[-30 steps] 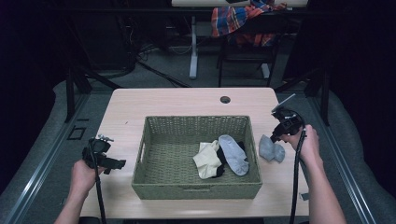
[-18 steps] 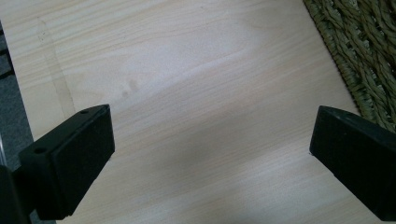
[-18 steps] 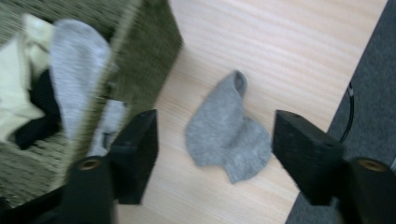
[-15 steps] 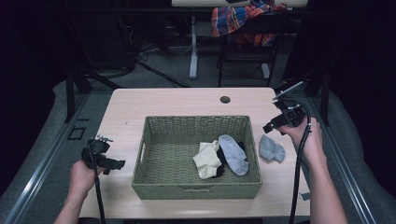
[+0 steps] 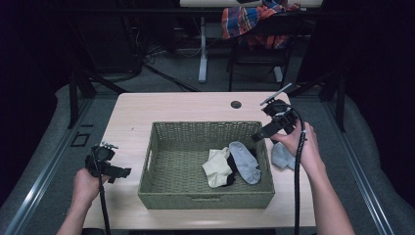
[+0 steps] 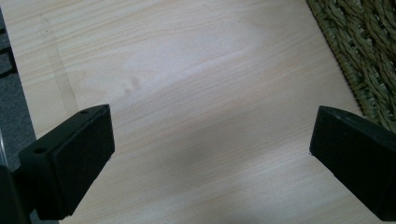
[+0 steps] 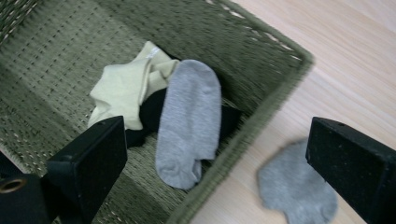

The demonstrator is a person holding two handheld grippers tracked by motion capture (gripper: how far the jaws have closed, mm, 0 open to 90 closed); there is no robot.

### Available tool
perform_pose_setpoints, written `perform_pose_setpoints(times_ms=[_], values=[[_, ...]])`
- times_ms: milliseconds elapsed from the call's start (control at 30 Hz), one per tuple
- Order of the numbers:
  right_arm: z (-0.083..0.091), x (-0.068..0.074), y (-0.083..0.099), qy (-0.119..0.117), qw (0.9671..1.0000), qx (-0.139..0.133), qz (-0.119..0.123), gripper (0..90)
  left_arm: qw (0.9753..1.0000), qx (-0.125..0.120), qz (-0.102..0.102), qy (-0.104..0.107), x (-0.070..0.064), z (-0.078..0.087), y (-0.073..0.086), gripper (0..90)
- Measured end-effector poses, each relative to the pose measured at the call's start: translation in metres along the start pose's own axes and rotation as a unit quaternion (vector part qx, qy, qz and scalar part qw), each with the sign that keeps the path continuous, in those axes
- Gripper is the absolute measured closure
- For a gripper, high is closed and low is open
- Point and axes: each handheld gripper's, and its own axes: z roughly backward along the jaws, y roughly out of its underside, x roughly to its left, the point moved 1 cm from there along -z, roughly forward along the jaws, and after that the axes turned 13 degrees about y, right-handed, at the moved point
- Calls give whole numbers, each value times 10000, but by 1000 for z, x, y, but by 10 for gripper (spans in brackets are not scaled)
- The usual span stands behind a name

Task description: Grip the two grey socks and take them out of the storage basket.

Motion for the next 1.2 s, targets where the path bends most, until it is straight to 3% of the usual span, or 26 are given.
perform_pose_setpoints(times_ms=[333, 467, 600, 767, 1200], values=[[-31, 37, -11, -129, 9989, 221, 392, 7, 10000, -6, 2, 2, 0, 0, 0, 1], [-45, 49, -14, -152, 9982, 294, 503, 92, 10000, -17, 19, -1, 0, 0, 0, 1], [-61, 60, -17, -189, 9964, 538, 624, 179, 10000, -32, 8, -8, 0, 0, 1, 1], [-78, 65, -18, -125, 9949, 733, 685, 294, 10000, -36, 18, -4, 1, 0, 0, 1], [-118, 76, -17, 105, 9890, 1293, 711, 463, 10000, -21, 6, -8, 0, 1, 0, 1]])
